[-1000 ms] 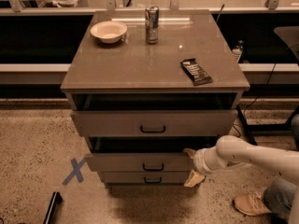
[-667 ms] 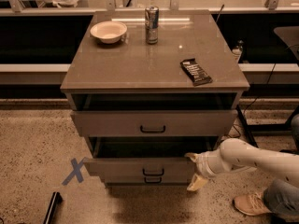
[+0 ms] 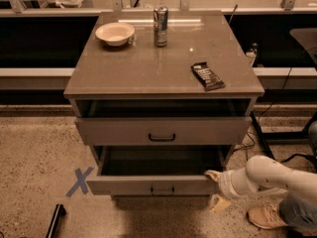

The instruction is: Open middle drawer

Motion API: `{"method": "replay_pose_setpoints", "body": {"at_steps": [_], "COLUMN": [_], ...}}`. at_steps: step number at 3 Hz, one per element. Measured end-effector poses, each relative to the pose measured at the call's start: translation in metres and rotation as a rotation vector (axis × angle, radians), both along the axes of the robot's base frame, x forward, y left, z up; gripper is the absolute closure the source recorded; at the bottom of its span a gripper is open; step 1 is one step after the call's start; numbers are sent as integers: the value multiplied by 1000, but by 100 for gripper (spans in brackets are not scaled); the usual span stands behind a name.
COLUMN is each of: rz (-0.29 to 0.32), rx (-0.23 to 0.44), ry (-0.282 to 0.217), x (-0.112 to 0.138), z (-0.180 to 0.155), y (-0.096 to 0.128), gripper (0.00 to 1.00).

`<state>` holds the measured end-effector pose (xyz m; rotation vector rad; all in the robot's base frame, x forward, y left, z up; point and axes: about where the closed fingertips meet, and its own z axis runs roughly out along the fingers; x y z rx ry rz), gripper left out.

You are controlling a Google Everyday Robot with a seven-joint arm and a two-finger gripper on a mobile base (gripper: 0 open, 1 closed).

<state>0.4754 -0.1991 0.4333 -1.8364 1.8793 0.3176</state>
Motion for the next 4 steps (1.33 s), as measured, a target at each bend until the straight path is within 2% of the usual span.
{"method": "replay_pose_setpoints", "body": {"at_steps": [1, 2, 3, 4], "rz": [-3, -46, -46, -26], "rx": [4, 54, 54, 19], "ry": [0, 8, 8, 33], "x": [-3, -37, -37, -29], "z": [2, 24, 24, 24], "y": [-2, -25, -25, -24], "gripper": [20, 0, 0, 0]}}
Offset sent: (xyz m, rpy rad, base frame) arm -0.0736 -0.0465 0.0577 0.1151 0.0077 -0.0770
